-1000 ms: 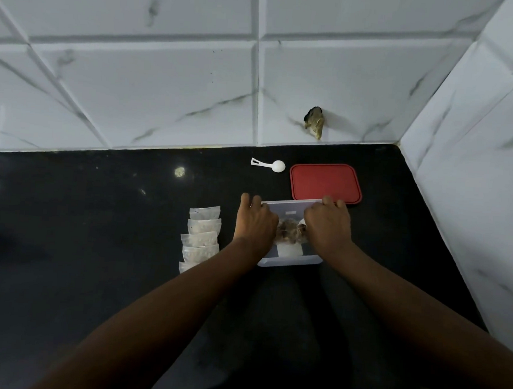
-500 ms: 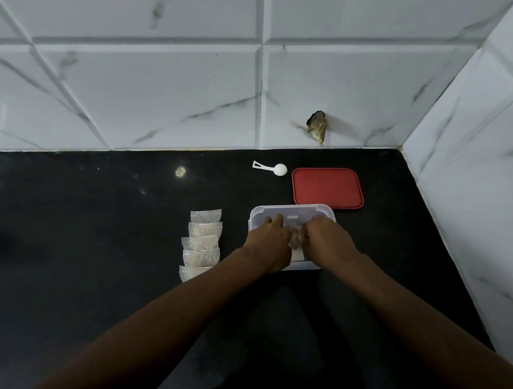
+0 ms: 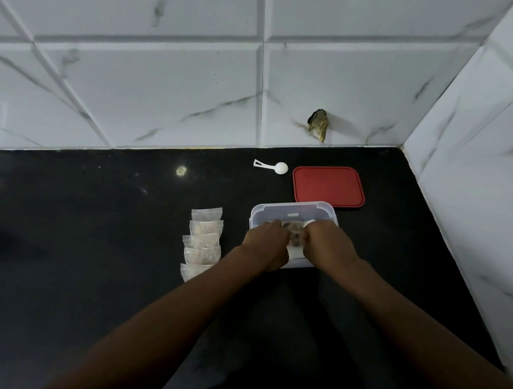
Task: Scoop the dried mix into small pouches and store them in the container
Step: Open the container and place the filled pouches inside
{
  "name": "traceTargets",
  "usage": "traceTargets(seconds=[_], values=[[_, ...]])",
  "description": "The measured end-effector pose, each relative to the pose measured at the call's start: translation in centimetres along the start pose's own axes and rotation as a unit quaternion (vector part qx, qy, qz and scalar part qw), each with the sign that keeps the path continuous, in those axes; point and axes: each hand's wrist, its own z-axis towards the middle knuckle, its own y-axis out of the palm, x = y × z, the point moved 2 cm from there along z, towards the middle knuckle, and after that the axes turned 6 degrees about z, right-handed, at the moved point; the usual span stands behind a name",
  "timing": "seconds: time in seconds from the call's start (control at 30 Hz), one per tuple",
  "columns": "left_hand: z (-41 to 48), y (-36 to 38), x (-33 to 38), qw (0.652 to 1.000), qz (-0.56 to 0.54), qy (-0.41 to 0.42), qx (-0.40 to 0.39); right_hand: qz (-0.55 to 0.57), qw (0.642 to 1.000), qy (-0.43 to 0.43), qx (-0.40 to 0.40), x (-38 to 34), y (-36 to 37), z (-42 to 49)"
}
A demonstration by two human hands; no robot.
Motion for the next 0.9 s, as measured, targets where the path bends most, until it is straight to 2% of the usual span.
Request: traceTargets(seconds=[0.1,0.2,0.37,0.57,0.67,0.9], values=[[0.0,-0.3,0.1,0.998,0.023,0.002,-0.053,-0.009,0.999,0.03,-0.031,-0.5,0.1,-0.2],[0.1,-0.5,0.2,0.996,0.061,0.014,-0.069,-0.019,0.999,0.008,-0.042,-0.5,0.4,0.1],[0.5,0.2,0.0,0.997,0.05,0.027,-0.053,-0.009,0.998,0.002,-0.069,-0.3,0.7,-0.1],[0.3,0.8,-0.1,0.999,0.04,0.024,-0.027,-0.012,0.998,-0.021,-0.066,-0.1,0.8,-0.6],[-0.3,0.3,-0.1,1.0,0.01,0.016,-0.009,0.007,0.999,-0.007,-0.032,-0.2,0.3,-1.0],[-3.1,-2.0,-0.7,0.997,-0.006,0.005,0.078,0.068,0.99,-0.09,0.086,-0.1,-1.2,-2.3]])
